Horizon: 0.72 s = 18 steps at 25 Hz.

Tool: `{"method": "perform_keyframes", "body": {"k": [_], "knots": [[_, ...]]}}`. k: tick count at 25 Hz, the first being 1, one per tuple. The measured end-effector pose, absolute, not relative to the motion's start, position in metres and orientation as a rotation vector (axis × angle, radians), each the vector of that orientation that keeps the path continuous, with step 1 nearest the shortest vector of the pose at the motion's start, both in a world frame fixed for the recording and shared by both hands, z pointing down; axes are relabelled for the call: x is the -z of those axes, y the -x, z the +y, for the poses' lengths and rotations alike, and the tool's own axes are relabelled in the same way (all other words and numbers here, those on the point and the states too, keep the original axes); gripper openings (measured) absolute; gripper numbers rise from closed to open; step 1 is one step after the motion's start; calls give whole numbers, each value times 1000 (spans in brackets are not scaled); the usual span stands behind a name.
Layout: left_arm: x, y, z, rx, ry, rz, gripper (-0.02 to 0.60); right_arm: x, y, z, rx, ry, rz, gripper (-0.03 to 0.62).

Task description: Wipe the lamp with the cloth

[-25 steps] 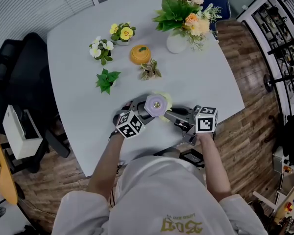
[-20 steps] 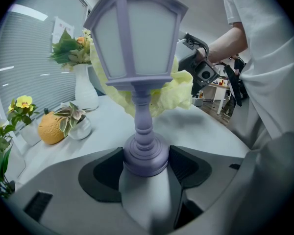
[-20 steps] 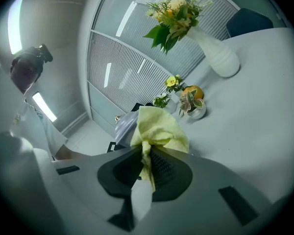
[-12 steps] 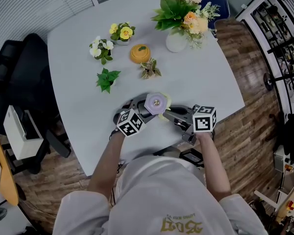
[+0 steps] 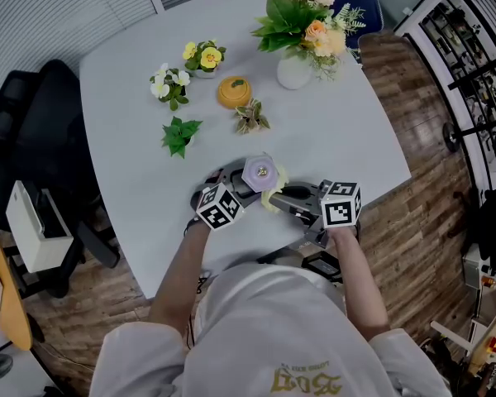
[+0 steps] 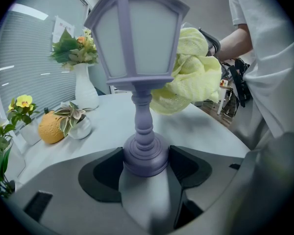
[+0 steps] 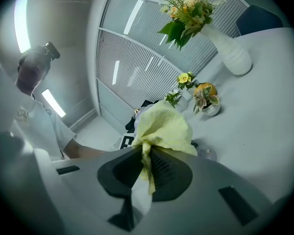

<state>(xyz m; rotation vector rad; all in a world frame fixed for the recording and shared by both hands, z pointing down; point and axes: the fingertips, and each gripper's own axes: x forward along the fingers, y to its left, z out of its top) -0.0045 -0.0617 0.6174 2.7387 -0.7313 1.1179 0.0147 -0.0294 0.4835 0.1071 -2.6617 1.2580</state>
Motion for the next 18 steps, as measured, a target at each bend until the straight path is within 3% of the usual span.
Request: {"method": "perform_keyframes", "body": {"k": [18], "knots": [[-617,4,-61,-1118,-2741,-733,304,-481,4,-21,-1310,-17,-2685,46]]}}
